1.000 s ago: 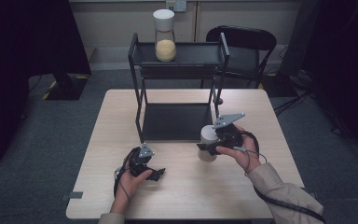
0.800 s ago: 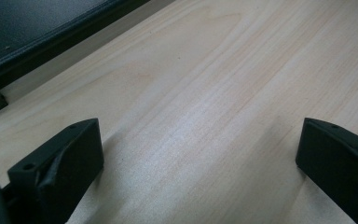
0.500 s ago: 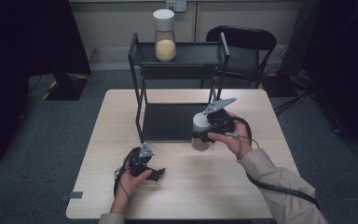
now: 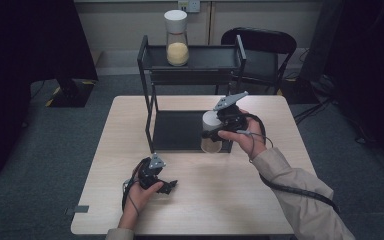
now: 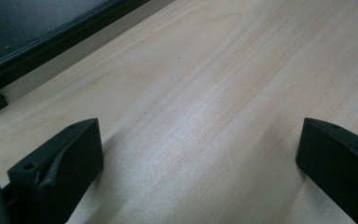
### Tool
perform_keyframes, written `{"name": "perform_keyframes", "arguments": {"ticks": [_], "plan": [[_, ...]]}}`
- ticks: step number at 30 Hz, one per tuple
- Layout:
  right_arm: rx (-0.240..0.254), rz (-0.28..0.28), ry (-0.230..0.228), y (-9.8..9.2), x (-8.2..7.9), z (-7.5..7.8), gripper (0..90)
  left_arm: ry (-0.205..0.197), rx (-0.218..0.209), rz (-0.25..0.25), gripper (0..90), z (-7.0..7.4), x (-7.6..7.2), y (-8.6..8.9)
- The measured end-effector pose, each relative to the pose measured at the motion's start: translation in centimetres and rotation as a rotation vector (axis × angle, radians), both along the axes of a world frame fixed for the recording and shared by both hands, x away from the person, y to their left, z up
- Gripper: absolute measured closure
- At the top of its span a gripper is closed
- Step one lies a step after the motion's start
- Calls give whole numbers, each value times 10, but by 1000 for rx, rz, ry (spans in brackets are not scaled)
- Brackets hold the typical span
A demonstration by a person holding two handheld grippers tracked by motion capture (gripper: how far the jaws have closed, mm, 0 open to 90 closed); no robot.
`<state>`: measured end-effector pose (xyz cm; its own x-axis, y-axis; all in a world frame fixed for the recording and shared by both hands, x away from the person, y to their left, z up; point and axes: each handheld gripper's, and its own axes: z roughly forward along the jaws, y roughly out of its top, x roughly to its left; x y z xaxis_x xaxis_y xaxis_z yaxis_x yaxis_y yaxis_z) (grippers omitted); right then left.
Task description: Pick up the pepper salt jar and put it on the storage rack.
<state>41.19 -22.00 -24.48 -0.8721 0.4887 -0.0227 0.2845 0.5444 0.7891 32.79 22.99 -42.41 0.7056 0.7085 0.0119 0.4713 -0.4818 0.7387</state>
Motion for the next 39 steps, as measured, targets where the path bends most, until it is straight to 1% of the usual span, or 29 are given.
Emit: {"name": "perform_keyframes", "arguments": {"ticks": [3,6,10,21,24,28,32,39], "plan": [[8,1,0,0,3,5,351,0,0,0,0,0,0,0],[1,-1,-7,3,5,13,351,-1,1,0,0,0,0,0],[7,-2,-9,3,9,24,351,-1,1,0,0,0,0,0],[-4,-3,-20,11,19,61,351,0,0,0,0,0,0,0],[5,-2,-11,11,23,68,351,-1,0,0,0,0,0,0],[4,-3,-15,11,26,80,351,0,0,0,0,0,0,0],[14,-11,-9,9,30,93,351,-1,0,0,0,0,0,0],[4,-23,-21,10,35,115,351,-1,0,1,0,0,0,0]]}}
